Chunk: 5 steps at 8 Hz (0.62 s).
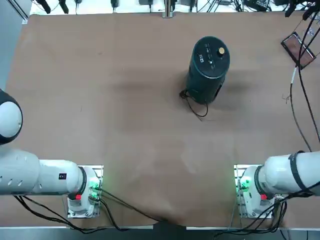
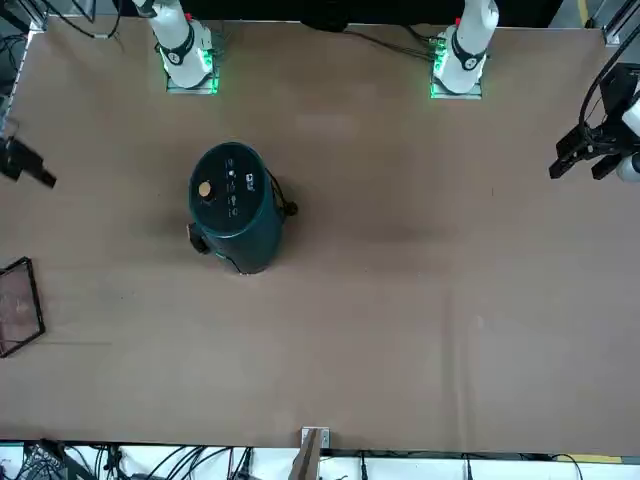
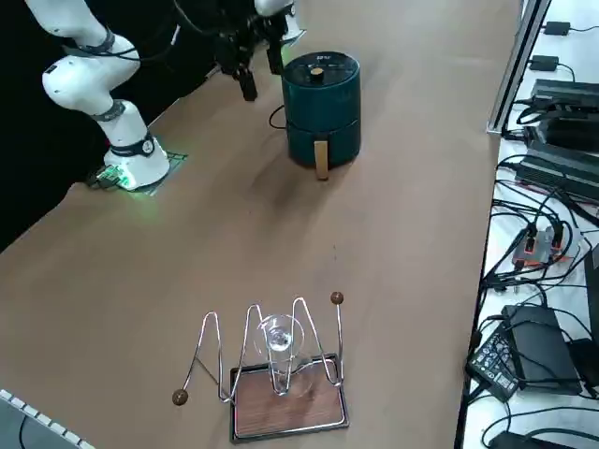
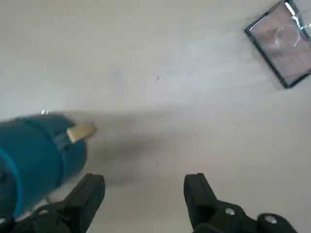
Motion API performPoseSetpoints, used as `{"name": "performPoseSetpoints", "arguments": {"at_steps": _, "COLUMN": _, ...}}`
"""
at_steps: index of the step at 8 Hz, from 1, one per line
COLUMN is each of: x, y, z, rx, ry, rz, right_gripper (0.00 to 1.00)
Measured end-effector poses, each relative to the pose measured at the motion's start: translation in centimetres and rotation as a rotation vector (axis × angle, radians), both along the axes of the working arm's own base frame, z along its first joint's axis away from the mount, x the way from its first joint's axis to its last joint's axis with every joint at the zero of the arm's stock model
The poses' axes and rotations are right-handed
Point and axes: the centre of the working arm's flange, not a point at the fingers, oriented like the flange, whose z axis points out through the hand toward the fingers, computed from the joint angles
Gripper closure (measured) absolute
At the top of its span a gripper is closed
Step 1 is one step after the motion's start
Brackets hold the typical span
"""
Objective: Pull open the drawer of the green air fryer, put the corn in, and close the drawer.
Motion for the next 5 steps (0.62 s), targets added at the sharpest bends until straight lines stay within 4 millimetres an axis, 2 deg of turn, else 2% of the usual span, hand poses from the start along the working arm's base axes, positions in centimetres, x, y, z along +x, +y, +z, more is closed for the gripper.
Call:
{"name": "performPoseSetpoints", "arguments": {"at_steps": 2, "x": -1.9, "y": 2.3, "z": 2.1, "rx": -0.012, "ry": 0.025, "rz": 0.044, "right_gripper": 0.0}}
{"name": "performPoseSetpoints", "arguments": {"at_steps": 5, "x": -3.0, "y": 5.0, "z": 3.1, "rx": -0.02, "ry": 0.045, "rz": 0.1, "right_gripper": 0.0}}
